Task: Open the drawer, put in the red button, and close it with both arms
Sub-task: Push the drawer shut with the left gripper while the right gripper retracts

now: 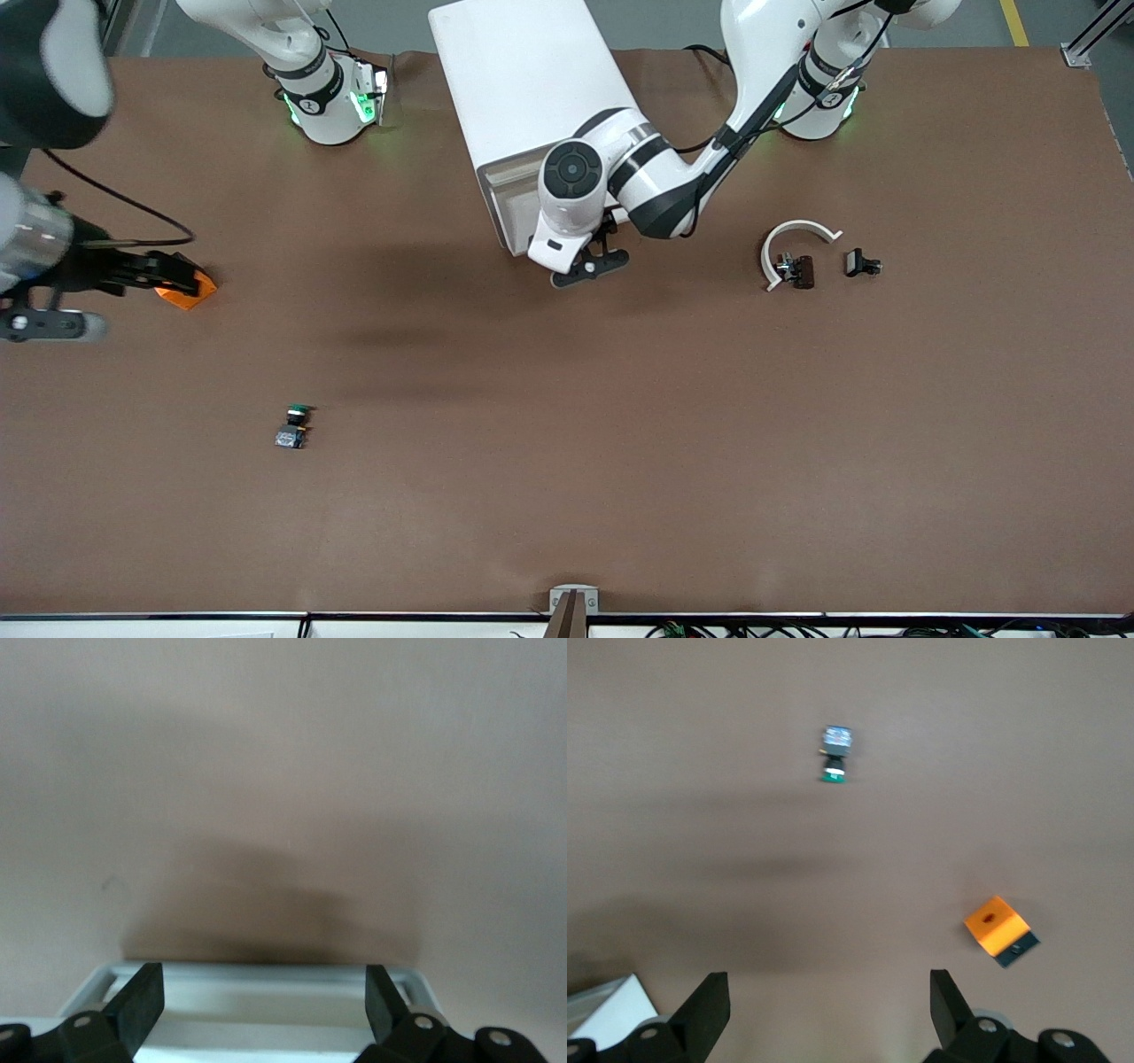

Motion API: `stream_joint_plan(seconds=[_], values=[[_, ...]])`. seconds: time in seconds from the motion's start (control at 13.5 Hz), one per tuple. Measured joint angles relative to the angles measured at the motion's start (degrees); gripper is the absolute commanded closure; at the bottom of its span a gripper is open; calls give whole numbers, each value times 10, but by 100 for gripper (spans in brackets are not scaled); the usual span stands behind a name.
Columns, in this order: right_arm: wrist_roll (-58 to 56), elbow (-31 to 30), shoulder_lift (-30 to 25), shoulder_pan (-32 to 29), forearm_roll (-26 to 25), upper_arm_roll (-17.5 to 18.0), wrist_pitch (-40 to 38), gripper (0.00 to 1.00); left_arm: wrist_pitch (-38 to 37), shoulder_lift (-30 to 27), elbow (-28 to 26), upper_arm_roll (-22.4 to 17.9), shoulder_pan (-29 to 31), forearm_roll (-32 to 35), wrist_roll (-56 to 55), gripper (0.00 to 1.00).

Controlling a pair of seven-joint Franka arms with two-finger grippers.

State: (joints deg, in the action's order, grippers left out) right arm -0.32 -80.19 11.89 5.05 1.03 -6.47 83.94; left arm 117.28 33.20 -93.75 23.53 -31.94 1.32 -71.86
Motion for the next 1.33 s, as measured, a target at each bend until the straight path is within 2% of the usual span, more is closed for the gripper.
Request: stream_joint_plan(seconds=[0.3,0.67,1.11,1.33], values=[[-57,-5,1,-56,0,0,-25,0,-22,0,-4,31,-3,-39,-25,0],[-99,-10,3,-59,-2,1,-28,0,-24,3,-7,32,-11,-91,-26,0],[-102,-10,3,-70,-15,1,-27,0,-23,7,-4,31,-9,-98,-26,0],[-102,-10,3,-78,-16,1,-28,0,-21,7,29,23,16,-94,-2,0]])
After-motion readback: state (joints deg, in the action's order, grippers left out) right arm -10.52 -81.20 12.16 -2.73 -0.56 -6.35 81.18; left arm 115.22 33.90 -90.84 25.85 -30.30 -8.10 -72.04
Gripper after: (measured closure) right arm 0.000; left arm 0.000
